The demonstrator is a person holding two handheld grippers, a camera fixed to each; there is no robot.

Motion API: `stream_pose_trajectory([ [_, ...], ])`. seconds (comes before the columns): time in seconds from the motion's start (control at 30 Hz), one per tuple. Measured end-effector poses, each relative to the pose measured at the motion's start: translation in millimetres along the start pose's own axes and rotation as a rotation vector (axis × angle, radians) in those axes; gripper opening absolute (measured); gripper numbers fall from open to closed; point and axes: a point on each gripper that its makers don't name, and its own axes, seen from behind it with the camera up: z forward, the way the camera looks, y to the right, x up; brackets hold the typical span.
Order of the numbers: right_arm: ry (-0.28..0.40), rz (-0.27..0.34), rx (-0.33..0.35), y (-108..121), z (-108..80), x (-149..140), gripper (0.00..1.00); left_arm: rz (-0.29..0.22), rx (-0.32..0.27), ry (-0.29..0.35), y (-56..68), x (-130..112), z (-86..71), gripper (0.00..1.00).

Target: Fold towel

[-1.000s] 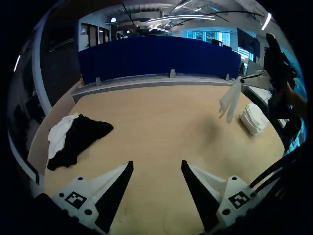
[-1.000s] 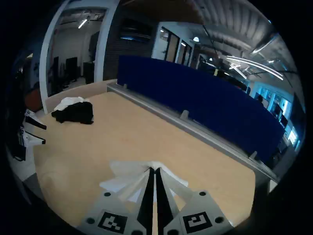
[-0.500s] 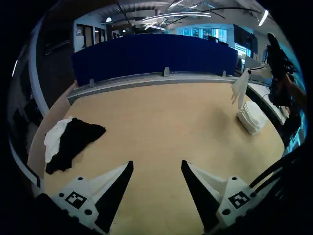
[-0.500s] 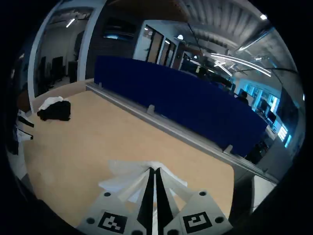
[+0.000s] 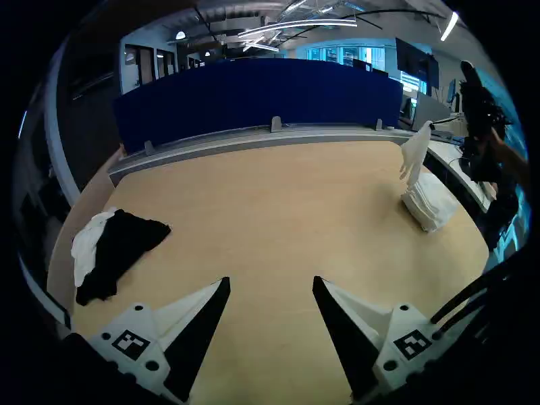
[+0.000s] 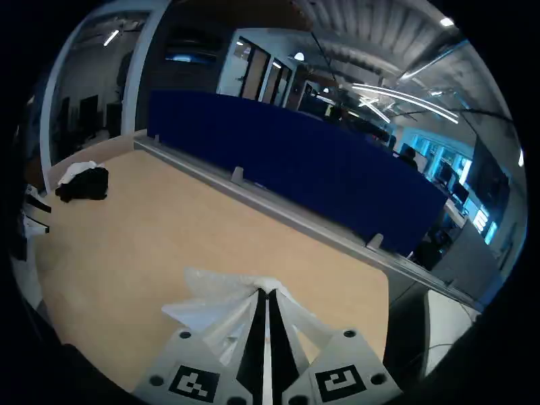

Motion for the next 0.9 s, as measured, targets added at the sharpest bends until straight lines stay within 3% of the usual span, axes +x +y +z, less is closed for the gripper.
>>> stream_pose_trajectory([
  [0.4, -0.038, 0.041, -0.042, 15, -31.3, -45, 0.03, 0.022, -0.014, 0.002, 13.9, 7, -0.3, 0.90],
  [0.9, -0.109, 0.094, -0.061, -1, -59.1, -116, 0.03, 0.051, -0.038, 0.001, 29.4, 7, -2.9, 0.90],
])
